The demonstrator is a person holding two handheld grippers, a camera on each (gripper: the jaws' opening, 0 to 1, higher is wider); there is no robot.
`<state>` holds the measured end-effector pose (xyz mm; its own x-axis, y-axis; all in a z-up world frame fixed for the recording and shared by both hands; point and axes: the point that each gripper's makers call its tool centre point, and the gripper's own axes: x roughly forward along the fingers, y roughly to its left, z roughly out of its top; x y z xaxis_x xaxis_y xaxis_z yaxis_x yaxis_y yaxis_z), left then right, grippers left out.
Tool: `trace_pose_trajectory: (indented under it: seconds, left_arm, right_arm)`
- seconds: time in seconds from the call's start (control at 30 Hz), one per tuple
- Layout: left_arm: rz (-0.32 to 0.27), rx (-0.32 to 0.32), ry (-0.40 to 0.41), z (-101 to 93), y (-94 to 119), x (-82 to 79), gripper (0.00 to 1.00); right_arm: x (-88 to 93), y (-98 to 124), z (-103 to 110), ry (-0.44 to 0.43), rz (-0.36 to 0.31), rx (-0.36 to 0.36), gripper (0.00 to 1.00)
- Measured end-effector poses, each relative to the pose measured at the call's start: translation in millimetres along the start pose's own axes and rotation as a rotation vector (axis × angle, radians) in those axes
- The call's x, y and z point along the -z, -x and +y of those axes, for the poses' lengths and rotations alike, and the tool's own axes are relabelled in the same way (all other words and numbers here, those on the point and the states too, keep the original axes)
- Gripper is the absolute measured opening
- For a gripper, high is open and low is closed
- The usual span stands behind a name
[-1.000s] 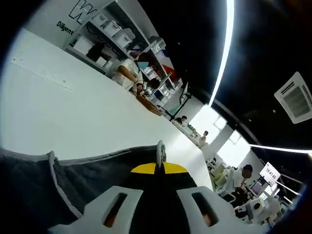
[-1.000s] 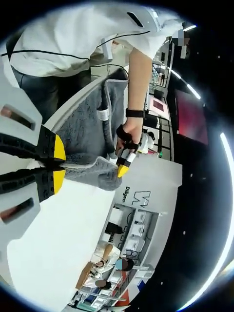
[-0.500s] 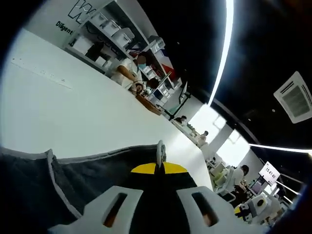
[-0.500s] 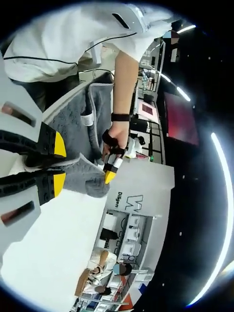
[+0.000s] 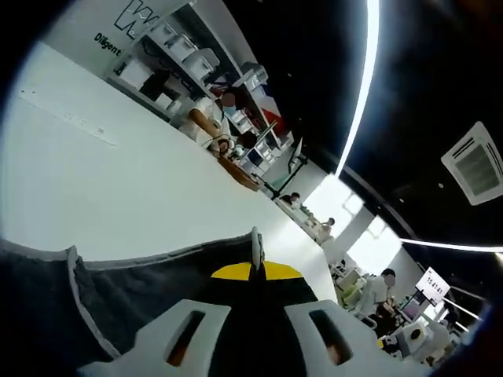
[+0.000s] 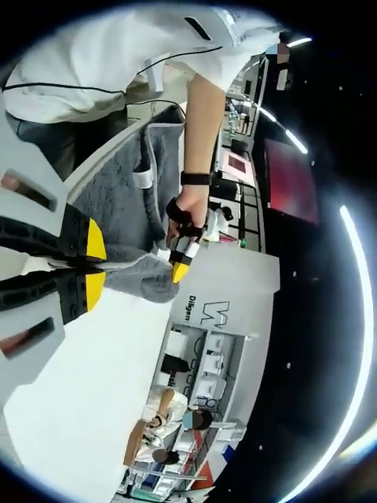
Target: Open the folded towel by lifting each exposed corner and separating the folded layers until the towel lies flat within the target outline without major curled edges
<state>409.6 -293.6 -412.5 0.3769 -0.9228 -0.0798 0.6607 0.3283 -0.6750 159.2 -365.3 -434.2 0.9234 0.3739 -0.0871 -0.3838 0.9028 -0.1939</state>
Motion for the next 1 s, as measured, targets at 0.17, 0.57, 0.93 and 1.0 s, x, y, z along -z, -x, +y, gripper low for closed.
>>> trace_pose_trajectory:
  seconds: [0.17,0.57,0.93,1.0]
  left_arm:
    - [-0.008,0.016,0.012,-7.0,-5.3,-0.5,0.0]
    - [-0.036,0.037,0.012,-14.9,-21.5,-6.3,0.0]
    - [-0.063,0.038,0.001,-15.4,-34.6,-2.4,0.01]
    - [-0.065,0.039,-0.002,-16.3,-35.5,-2.6,0.01]
  right_arm:
    - [5.7,1.0,-2.9,0.021,0.025,0.017,0.0]
    - [15.5,10.6,-13.7,0.035,0.068,0.068,0.0]
    - [26.0,13.7,-22.4,0.032,0.098,0.11,0.0]
    - [26.5,13.8,-22.1,0.025,0.098,0.11,0.0]
